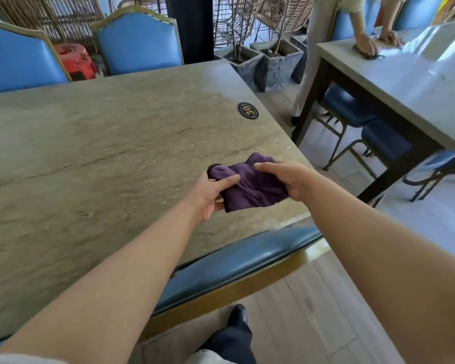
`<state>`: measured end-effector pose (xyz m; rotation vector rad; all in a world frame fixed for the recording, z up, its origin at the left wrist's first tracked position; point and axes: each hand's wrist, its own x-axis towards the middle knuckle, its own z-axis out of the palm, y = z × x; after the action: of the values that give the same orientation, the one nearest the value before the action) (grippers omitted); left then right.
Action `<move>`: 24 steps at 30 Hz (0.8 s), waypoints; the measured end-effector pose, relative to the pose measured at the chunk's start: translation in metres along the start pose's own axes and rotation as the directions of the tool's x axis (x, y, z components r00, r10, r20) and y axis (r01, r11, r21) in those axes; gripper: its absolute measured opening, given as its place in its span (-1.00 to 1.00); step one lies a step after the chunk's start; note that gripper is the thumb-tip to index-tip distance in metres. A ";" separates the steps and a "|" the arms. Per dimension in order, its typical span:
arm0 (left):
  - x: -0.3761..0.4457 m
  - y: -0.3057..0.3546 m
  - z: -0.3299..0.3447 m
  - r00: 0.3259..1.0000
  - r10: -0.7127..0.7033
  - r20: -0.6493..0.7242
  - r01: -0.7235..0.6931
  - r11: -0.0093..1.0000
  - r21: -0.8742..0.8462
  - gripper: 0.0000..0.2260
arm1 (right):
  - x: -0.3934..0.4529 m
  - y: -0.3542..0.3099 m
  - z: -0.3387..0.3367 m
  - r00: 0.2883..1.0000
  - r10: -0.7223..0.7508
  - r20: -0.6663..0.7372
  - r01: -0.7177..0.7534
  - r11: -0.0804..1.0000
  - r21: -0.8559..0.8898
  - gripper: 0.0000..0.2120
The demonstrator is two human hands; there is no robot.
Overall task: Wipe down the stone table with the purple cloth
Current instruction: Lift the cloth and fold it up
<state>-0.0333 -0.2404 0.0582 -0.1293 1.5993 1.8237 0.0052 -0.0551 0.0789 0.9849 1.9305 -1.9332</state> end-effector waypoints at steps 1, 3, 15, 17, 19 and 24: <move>0.007 0.000 0.006 1.000 -0.005 0.014 0.004 1.000 0.011 -0.57 | 0.007 -0.001 -0.008 1.000 -0.012 0.002 0.012 0.998 -0.054 -0.68; 0.019 0.002 0.020 1.000 -0.010 0.027 0.009 0.999 0.041 -0.47 | 0.023 -0.002 -0.025 0.999 -0.043 -0.018 0.040 0.990 -0.135 -0.65; 0.076 -0.010 0.109 0.993 0.025 -0.112 -0.005 0.985 0.174 -0.58 | 0.098 0.009 -0.133 0.969 -0.205 0.135 0.235 0.935 -0.265 -0.44; 0.082 -0.021 0.119 0.989 -0.020 -0.147 0.062 0.957 0.284 -0.53 | 0.102 0.020 -0.147 0.977 -0.159 0.143 0.198 0.926 -0.322 -0.46; 0.084 -0.032 0.127 0.981 -0.025 -0.191 0.136 0.790 0.598 -0.43 | 0.105 0.031 -0.159 0.983 -0.128 0.133 0.178 0.849 -0.497 -0.50; 0.075 -0.031 0.142 0.961 0.151 -0.230 0.186 0.262 0.947 -0.60 | 0.099 0.042 -0.167 0.958 -0.285 0.035 0.204 0.590 -0.781 -0.54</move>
<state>-0.0209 -0.0798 0.0277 0.1890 2.6417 0.4540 0.0054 0.1284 0.0024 0.5493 2.6879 -0.8837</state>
